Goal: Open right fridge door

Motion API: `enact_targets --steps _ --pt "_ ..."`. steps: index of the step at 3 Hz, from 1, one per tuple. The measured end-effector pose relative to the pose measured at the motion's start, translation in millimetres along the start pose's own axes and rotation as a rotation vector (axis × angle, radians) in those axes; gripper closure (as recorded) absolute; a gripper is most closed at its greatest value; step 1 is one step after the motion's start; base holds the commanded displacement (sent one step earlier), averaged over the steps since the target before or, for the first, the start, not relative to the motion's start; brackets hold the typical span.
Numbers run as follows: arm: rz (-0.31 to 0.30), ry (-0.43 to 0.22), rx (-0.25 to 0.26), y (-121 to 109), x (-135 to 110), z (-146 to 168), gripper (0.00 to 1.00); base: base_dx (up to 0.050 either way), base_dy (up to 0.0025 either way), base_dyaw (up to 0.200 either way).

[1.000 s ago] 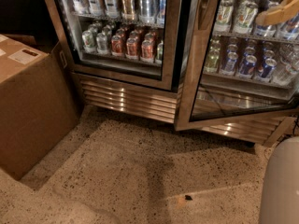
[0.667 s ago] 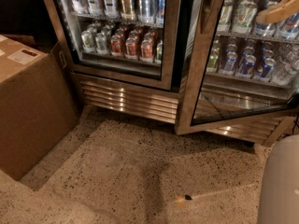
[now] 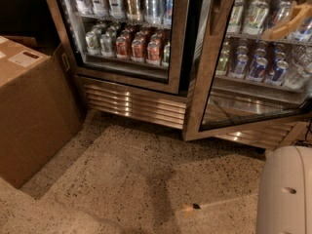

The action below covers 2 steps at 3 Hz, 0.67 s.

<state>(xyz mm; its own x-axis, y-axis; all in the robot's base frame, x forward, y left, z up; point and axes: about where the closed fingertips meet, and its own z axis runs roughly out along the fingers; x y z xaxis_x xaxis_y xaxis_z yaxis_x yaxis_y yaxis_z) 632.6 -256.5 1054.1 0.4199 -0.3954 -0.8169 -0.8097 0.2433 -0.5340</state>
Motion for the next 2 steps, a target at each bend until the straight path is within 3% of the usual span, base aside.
enact_targets --steps 2 --pt "0.226 -0.011 0.028 61 91 -3 0.0 0.0 0.0 0.0"
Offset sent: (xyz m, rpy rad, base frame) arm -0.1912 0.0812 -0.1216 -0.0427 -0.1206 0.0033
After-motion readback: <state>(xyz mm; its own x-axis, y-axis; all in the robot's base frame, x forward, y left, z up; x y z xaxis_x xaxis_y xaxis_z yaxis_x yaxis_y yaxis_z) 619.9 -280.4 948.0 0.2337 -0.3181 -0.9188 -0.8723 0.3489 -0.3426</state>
